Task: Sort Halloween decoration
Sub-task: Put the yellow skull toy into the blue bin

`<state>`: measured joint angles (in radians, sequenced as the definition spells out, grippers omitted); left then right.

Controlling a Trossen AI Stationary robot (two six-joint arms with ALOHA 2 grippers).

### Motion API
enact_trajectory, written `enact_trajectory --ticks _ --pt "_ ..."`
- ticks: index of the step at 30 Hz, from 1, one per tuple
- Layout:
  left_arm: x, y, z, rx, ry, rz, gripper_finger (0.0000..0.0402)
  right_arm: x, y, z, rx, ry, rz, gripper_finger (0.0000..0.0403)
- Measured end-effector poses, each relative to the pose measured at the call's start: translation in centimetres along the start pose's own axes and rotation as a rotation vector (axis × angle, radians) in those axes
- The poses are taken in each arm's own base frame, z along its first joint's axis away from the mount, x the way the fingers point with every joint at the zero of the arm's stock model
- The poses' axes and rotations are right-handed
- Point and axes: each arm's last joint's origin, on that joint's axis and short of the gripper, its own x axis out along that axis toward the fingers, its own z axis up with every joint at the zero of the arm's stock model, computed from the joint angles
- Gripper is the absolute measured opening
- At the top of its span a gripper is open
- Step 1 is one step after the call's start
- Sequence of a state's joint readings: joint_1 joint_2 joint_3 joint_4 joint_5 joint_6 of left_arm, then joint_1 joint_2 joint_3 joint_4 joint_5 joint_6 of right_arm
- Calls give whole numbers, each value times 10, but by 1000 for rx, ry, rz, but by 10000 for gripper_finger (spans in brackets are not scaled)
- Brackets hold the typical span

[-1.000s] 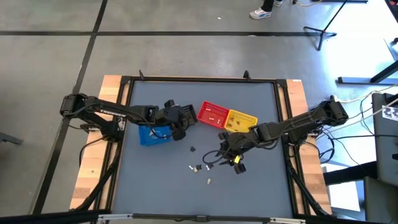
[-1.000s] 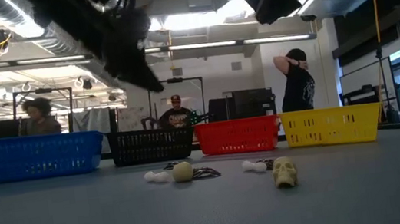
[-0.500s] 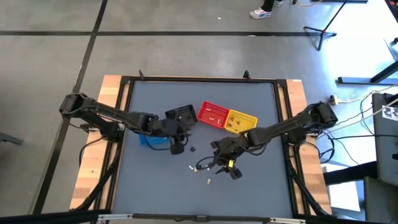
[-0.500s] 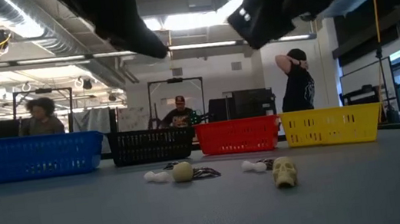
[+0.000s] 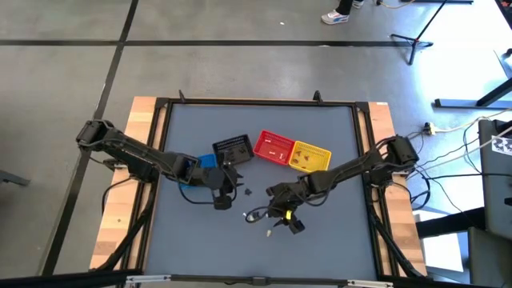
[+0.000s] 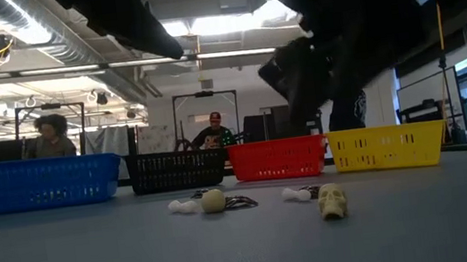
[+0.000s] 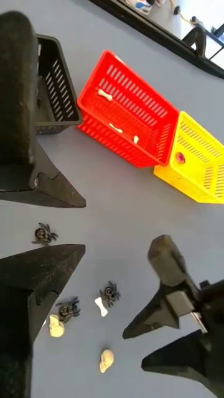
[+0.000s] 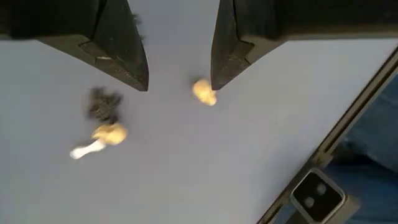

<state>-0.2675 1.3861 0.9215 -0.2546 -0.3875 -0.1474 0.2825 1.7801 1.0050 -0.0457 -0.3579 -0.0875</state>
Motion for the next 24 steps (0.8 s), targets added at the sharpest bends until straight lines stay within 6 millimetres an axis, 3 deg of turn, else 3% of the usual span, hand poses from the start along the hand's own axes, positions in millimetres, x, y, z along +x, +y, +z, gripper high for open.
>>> enact_trajectory --ticks 11,16,24 --pt "0 0 1 -3 -5 2 98 31 19 -4 -180 -31 37 172" --pt "0 0 1 -7 -9 12 98 41 18 -11 -240 1 2 172" --pt "0 1 1 -8 -11 13 98 42 17 -11 -250 -9 -2 172"
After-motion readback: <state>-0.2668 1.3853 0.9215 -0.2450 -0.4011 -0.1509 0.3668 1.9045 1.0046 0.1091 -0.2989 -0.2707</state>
